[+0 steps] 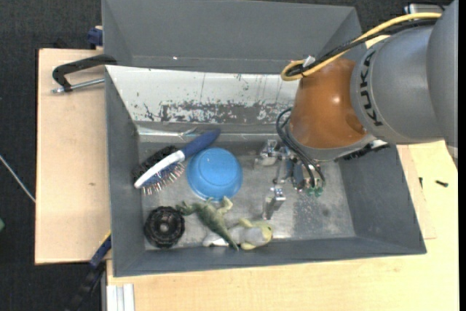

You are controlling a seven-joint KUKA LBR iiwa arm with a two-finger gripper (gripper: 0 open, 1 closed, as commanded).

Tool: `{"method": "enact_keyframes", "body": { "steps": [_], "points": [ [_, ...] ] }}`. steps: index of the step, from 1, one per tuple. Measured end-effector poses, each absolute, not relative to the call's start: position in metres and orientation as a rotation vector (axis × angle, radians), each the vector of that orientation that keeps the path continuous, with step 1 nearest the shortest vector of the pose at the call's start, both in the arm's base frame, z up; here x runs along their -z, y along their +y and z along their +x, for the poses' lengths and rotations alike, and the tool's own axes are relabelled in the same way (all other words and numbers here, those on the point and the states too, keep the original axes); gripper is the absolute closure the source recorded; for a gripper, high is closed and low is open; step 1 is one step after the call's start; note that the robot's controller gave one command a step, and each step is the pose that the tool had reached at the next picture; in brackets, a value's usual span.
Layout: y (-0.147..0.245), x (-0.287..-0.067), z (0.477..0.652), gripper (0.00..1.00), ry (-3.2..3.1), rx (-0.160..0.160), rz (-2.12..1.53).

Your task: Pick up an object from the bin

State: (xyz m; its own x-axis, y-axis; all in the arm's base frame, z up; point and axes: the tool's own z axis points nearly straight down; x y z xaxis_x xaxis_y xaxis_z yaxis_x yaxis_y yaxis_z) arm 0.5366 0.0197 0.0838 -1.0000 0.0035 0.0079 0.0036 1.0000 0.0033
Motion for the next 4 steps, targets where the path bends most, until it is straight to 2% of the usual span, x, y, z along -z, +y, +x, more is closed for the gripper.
{"method": "enact_keyframes", "body": {
  "steps": [1,2,3,4],
  "points": [
    [0.104,-0.141,0.541,0.00,-3.151,0.010,-0.032],
    [0.113,-0.103,0.548,0.00,-3.155,0.004,0.159],
    [0.104,-0.098,0.540,0.00,-3.166,0.011,0.440],
    [0.102,-0.096,0.533,1.00,-3.133,0.005,0.446]
  ]
}}
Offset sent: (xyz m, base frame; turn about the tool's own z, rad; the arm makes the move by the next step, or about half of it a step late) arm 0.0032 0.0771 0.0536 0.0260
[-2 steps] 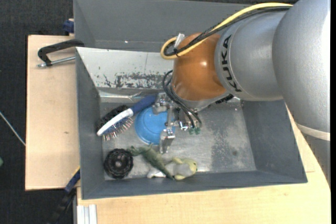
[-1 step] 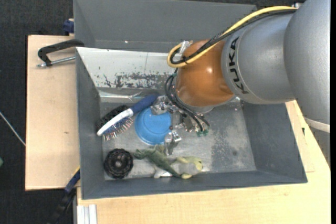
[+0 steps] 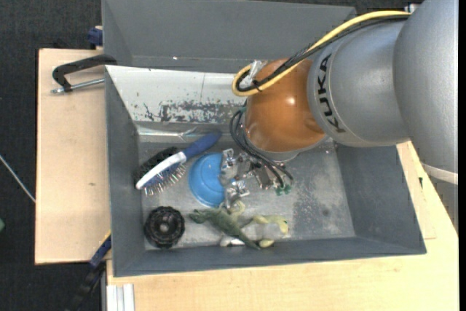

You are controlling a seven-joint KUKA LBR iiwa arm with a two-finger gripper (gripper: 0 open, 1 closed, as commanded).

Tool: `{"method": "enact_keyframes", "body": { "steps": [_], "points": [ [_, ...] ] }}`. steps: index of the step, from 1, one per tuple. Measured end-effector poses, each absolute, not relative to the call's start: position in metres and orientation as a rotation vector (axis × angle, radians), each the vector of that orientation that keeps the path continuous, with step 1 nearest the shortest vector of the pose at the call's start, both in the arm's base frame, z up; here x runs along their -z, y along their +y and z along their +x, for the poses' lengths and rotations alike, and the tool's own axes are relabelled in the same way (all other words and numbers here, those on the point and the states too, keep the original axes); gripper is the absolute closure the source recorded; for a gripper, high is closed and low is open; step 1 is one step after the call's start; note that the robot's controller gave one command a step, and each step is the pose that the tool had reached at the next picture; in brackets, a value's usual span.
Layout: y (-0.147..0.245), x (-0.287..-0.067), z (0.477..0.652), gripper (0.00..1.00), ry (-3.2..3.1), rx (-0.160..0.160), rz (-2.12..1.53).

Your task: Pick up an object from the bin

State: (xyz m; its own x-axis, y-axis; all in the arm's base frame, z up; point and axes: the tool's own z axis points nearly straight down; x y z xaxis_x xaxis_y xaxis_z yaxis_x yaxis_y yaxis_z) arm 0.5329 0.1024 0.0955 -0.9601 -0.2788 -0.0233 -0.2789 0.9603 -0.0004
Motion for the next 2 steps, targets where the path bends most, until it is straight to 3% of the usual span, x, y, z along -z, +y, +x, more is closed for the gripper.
{"method": "enact_keyframes", "body": {
  "steps": [1,2],
  "points": [
    [0.1114,-0.2223,0.5321,1.00,3.022,-0.001,-0.803],
    [0.1108,-0.2187,0.5307,0.00,3.030,-0.002,-0.803]
  ]
}}
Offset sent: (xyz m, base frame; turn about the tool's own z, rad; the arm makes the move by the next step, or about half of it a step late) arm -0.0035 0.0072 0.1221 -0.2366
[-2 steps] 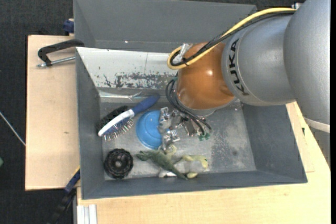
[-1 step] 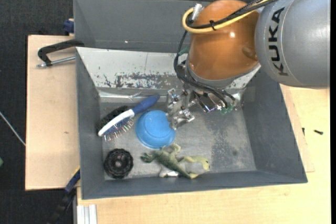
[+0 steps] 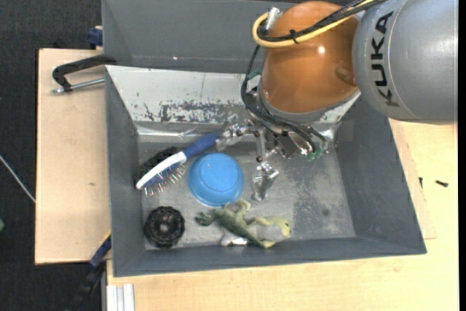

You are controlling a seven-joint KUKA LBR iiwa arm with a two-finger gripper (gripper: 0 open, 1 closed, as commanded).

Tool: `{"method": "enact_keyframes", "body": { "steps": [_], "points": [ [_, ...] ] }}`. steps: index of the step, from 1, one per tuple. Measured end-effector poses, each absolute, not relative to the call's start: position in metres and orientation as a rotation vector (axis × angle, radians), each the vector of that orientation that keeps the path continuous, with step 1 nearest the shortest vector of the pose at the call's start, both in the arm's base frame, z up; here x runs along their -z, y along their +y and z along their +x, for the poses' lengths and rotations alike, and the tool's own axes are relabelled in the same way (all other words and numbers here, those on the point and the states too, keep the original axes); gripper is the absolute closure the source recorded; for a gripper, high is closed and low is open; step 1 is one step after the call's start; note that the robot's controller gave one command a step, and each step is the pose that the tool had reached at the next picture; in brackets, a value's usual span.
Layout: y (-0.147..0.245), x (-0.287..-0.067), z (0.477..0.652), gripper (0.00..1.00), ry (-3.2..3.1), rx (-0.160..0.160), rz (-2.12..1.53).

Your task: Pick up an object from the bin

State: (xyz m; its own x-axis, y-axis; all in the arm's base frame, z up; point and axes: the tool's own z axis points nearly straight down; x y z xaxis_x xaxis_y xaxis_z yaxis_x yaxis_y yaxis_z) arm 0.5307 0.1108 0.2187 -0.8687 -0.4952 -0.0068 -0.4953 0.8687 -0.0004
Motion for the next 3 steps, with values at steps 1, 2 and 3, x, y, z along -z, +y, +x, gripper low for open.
{"method": "enact_keyframes", "body": {
  "steps": [1,2,3],
  "points": [
    [0.162,-0.071,0.496,0.00,2.831,-0.003,-1.352],
    [0.075,-0.081,0.527,0.00,2.818,0.004,-1.383],
    [0.081,-0.081,0.525,1.00,2.814,-0.002,-1.392]
  ]
}}
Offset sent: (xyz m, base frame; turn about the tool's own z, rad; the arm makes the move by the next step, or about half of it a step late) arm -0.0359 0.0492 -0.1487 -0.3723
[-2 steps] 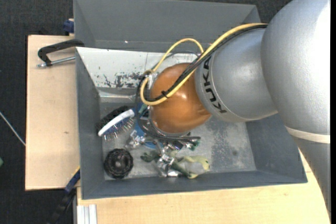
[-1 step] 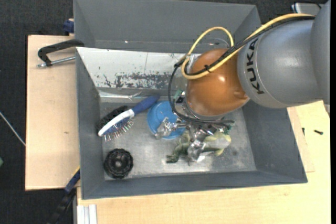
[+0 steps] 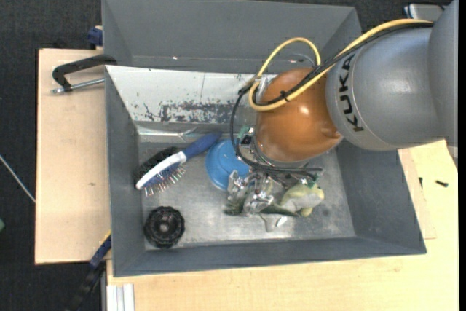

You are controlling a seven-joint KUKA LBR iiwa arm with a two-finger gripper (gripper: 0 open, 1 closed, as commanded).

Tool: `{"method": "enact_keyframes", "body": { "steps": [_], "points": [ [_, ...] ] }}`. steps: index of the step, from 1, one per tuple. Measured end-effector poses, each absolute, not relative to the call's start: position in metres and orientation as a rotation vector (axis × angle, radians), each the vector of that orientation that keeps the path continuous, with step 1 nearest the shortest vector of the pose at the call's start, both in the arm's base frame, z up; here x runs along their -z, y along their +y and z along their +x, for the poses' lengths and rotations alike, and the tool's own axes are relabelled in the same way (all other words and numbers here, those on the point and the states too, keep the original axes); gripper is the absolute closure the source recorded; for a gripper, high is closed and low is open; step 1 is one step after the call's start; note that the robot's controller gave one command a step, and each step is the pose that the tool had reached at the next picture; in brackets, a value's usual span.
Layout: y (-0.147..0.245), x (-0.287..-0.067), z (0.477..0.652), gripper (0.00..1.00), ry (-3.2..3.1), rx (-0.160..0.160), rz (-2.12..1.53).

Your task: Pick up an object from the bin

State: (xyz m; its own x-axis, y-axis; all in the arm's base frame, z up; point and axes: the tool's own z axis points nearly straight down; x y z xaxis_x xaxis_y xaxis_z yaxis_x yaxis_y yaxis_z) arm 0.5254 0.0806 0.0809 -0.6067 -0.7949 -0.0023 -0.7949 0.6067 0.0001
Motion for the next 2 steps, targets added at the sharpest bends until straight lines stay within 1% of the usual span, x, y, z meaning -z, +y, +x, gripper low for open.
{"method": "enact_keyframes", "body": {
  "steps": [1,2],
  "points": [
    [0.081,-0.193,0.525,1.00,2.760,0.005,-1.471],
    [0.069,-0.362,0.530,1.00,2.756,0.007,-1.475]
  ]
}}
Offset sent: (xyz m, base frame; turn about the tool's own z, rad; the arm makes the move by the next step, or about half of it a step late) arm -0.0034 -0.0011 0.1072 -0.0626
